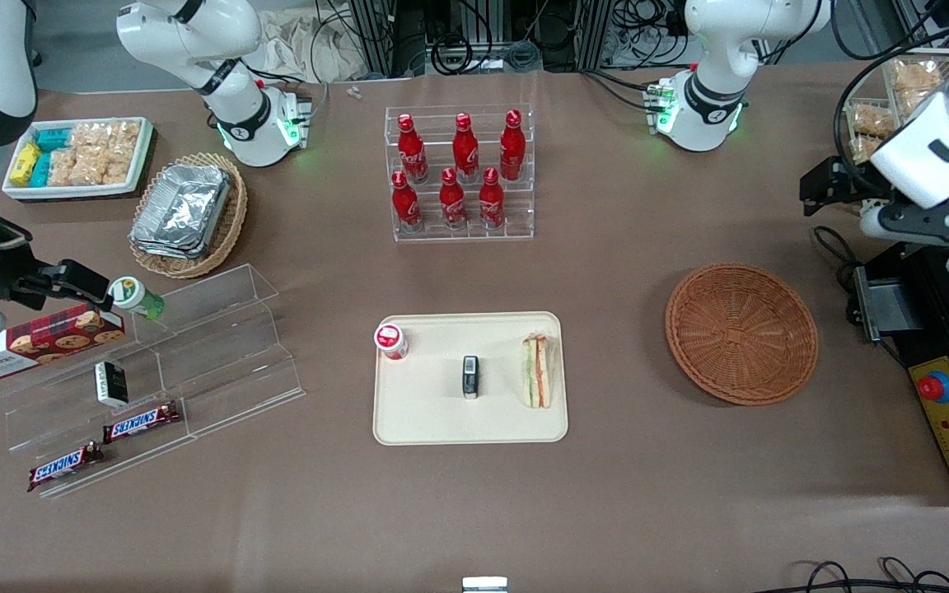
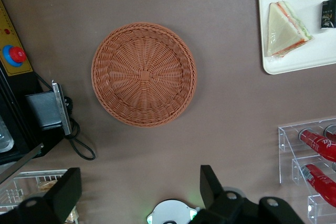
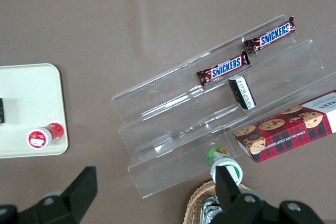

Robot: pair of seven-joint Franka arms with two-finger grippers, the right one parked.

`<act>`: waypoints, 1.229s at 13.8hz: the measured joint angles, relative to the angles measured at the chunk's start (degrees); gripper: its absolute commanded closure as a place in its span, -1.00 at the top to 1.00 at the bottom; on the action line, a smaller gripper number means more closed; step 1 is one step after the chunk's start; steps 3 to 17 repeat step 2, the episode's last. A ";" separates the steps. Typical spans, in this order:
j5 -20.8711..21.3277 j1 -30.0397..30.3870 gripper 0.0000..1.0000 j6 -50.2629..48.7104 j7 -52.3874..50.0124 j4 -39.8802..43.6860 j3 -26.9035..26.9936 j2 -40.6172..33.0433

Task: Place sandwich from basket to tray
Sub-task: 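Open the left gripper and raise it away from the tray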

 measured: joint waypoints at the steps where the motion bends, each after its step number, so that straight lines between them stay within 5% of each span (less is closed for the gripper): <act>1: 0.00 -0.12 1.00 0.00 0.01 -0.46 -0.01 -0.33; 17: 0.00 -0.20 1.00 0.00 0.01 -0.75 -0.02 -0.36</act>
